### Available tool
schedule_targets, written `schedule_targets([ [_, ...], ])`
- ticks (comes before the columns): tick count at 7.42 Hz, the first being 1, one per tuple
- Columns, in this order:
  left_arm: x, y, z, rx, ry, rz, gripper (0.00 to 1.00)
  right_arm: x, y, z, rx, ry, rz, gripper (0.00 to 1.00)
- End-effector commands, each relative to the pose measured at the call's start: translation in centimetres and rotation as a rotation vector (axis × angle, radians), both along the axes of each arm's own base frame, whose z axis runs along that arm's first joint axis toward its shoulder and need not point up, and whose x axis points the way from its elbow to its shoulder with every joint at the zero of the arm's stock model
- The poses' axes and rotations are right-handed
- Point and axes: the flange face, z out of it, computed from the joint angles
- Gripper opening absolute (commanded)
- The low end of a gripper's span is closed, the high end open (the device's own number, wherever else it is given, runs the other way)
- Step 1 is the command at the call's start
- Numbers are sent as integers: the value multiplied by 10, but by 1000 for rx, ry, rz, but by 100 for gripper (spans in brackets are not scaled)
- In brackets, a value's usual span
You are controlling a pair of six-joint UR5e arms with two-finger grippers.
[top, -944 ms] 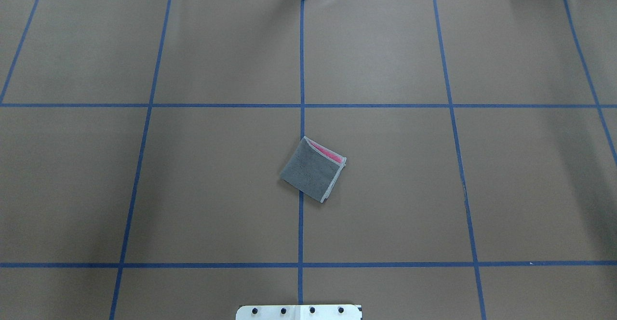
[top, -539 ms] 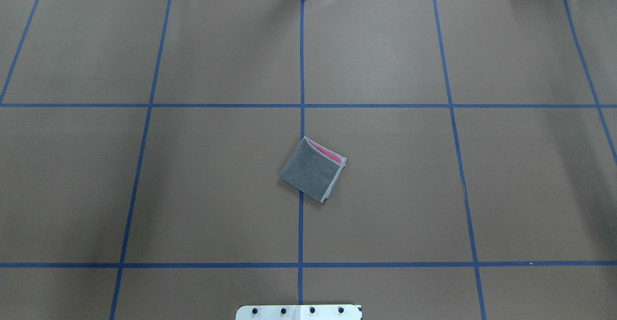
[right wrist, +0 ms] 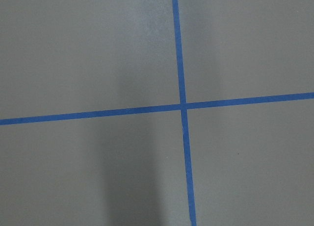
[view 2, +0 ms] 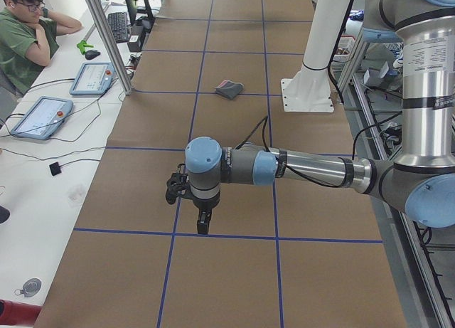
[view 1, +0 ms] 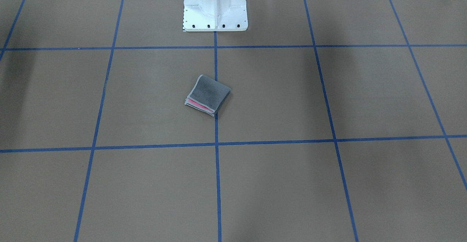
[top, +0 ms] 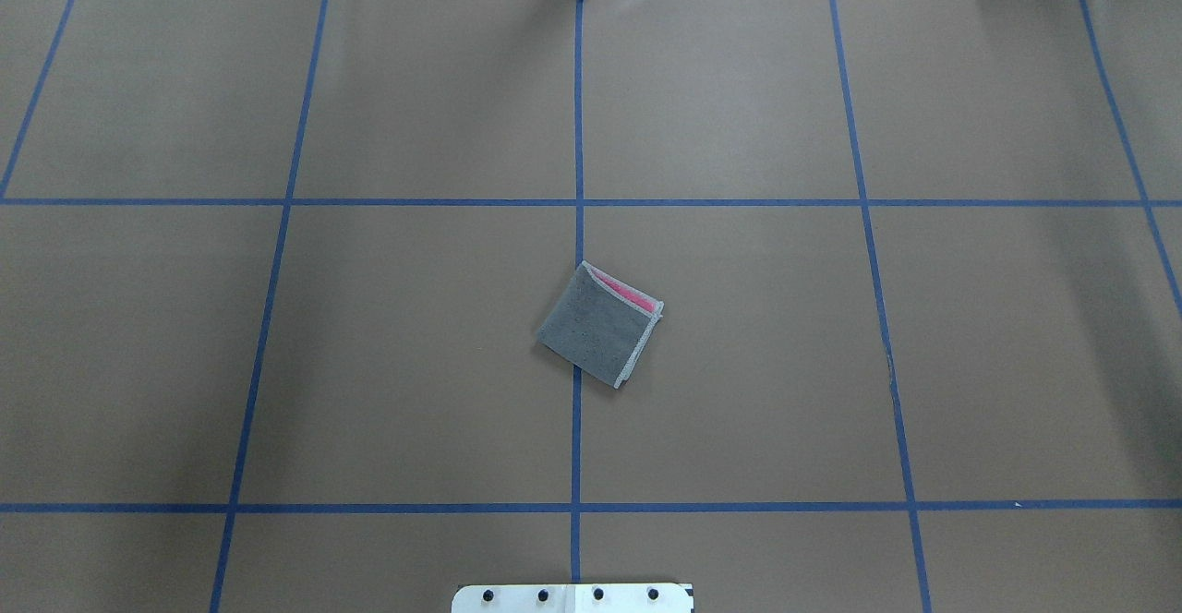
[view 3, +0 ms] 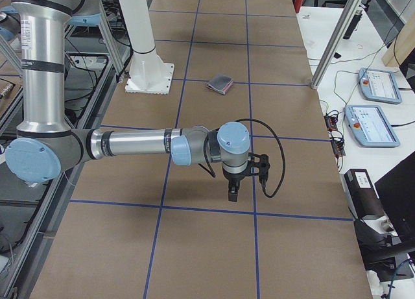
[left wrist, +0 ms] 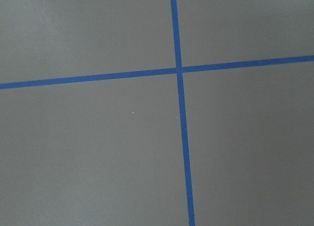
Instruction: Fold towel twice with both arms
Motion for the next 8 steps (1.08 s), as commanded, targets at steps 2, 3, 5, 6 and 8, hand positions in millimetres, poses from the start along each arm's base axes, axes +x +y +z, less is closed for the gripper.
schedule_targets([
  [2, 0, 0, 0, 2, 0, 0, 100, -14, -3, 2, -10, 34, -35, 100],
  [3, 0, 0, 0, 2, 0, 0, 100, -13, -3, 4, 18, 61, -59, 100],
  [5, 0, 0, -1, 2, 0, 0, 100, -13, -1, 10, 21, 80, -95, 100],
  [6, 0, 0, -1, 3, 0, 0, 100, -4, 2, 13, -2, 82, -106, 100],
  [8, 0, 0, -2, 3, 1, 0, 100, 5, -3, 2, 4, 76, -97, 100],
])
